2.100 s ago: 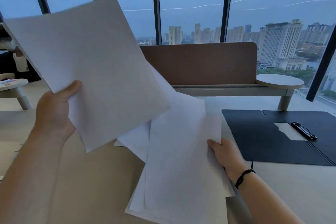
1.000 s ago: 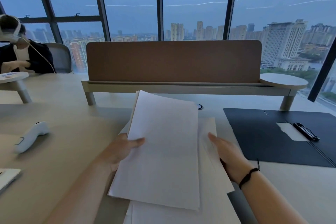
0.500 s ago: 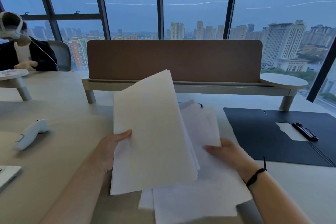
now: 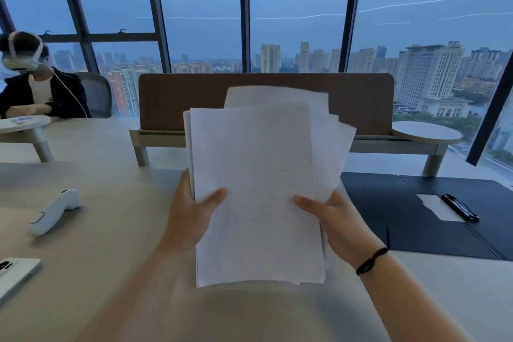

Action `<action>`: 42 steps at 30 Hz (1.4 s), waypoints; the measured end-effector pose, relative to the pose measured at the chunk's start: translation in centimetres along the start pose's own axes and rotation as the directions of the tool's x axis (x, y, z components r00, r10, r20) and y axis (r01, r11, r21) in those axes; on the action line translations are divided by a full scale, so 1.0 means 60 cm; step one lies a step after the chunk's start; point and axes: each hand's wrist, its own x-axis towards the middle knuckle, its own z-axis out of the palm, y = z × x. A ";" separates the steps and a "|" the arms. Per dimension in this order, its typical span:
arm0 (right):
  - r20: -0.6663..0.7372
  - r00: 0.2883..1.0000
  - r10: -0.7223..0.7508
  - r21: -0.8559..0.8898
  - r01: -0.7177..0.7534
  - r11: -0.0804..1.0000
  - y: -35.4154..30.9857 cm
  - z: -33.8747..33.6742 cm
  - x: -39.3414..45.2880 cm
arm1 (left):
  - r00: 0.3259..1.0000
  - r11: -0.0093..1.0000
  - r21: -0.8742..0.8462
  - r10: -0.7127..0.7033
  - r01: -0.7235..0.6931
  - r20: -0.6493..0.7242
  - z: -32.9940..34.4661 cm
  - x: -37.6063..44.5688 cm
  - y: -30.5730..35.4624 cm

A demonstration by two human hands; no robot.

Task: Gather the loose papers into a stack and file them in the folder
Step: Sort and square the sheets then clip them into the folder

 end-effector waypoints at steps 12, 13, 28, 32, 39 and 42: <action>0.013 0.989 -0.149 -0.022 0.150 0.988 -0.003 0.010 -0.052 | 0.985 0.998 -0.024 0.060 -0.057 0.163 -0.018 -0.037 0.050; 0.010 0.988 -0.157 -0.010 0.157 0.988 -0.004 0.012 -0.053 | 0.985 0.998 -0.047 0.051 -0.044 0.167 -0.015 -0.039 0.055; -0.047 0.944 -0.325 0.022 0.327 0.945 -0.070 0.031 -0.046 | 0.972 0.971 -0.232 0.112 -0.062 0.206 -0.009 -0.015 0.135; -0.027 0.924 -0.382 0.010 0.383 0.924 -0.089 0.040 -0.044 | 0.966 0.968 -0.229 0.148 -0.098 0.213 -0.005 -0.005 0.149; 0.004 0.941 -0.339 0.004 0.339 0.941 -0.088 0.020 -0.040 | 0.973 0.966 -0.256 0.040 0.020 0.229 0.000 -0.026 0.130; -0.031 0.965 -0.262 -0.015 0.262 0.965 -0.065 0.029 -0.039 | 0.991 0.978 -0.205 -0.001 0.029 0.136 0.021 -0.036 0.127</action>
